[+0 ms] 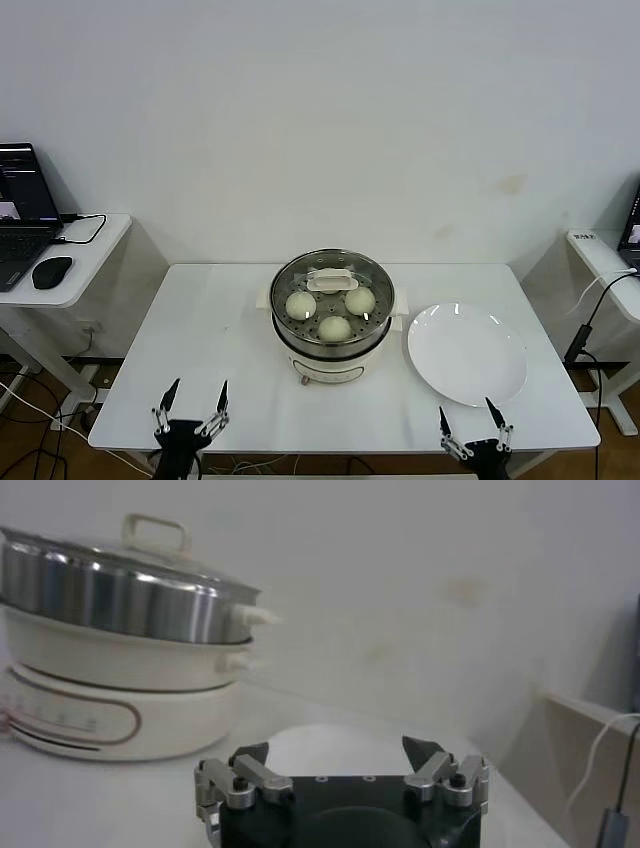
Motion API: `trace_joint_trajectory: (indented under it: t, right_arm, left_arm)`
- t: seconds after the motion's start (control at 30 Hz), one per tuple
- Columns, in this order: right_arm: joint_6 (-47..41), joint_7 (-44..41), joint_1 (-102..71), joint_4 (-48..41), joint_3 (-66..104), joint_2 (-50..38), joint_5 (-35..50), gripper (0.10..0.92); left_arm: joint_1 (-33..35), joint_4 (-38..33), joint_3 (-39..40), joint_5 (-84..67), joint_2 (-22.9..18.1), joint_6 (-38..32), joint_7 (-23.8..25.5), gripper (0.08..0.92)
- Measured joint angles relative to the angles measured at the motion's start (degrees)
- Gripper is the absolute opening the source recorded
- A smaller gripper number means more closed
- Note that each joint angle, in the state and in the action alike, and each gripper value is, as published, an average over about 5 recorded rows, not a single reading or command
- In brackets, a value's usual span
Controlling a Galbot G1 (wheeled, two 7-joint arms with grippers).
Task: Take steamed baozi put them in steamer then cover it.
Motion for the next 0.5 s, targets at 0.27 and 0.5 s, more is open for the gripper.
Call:
trace_joint_trajectory:
  t: [0.27,0.5]
  right_arm:
    - [-2.5,0.0,-1.2,1.9,-2.1,-0.8,1.8,0.823]
    - [-4.7,0.4,-1.5,2.9,-3.0,-1.2,2.4,0.823]
  left_arm:
    - [3.2,1.1,-1.9,0.1,-1.4,-2.5,2.0,0.823]
    - [4.3,1.4,-2.6,0.7,-1.7,-3.2,3.0,0.823]
